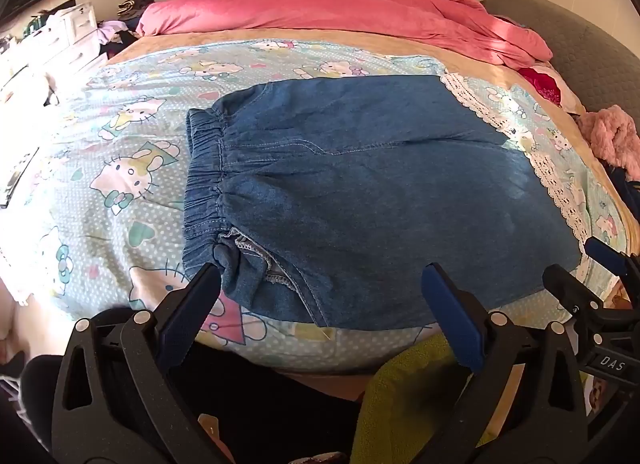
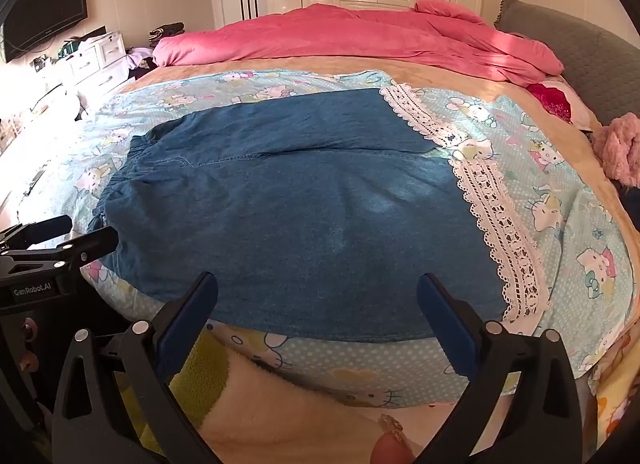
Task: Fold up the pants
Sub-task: 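Move the left tool to the elastic waistband of the denim pants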
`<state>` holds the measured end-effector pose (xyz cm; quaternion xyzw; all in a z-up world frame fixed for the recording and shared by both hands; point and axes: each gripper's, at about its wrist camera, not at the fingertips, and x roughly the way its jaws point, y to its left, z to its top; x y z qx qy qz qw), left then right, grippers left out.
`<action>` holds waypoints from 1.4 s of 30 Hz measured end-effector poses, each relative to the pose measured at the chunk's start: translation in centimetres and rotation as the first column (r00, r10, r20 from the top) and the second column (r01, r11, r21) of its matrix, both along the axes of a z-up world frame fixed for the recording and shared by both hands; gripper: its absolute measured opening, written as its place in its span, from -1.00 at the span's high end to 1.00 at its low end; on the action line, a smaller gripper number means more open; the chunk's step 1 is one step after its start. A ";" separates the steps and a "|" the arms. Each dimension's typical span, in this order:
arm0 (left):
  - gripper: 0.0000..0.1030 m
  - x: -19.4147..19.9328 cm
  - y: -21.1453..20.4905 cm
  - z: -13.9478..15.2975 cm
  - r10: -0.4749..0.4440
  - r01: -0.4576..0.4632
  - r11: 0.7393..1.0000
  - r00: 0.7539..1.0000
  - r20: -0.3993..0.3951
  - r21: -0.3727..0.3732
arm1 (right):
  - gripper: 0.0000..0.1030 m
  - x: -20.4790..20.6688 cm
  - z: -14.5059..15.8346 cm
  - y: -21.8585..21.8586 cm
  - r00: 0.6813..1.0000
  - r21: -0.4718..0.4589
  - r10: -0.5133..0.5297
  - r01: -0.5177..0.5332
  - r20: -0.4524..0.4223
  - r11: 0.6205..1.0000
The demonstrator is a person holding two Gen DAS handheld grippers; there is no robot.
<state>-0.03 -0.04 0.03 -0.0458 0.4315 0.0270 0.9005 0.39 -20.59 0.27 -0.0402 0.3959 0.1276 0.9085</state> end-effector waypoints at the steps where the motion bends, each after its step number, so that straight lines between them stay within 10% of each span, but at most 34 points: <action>1: -0.83 0.0 0.0 0.0 0.000 0.000 1.000 1.000 -0.001 0.000 | -0.92 0.0 0.0 0.0 1.000 -0.002 0.000 0.000 0.000 1.000; 20: -0.83 0.3 1.6 0.2 0.025 -0.025 1.000 1.000 -0.001 0.000 | -0.92 1.3 -0.3 0.8 0.999 -0.009 0.025 -0.025 -0.027 1.000; 42: -0.83 6.2 6.9 0.0 0.122 -0.123 0.992 0.992 -0.031 -0.012 | -0.92 13.9 1.2 6.2 0.991 -0.008 0.124 -0.124 -0.055 0.992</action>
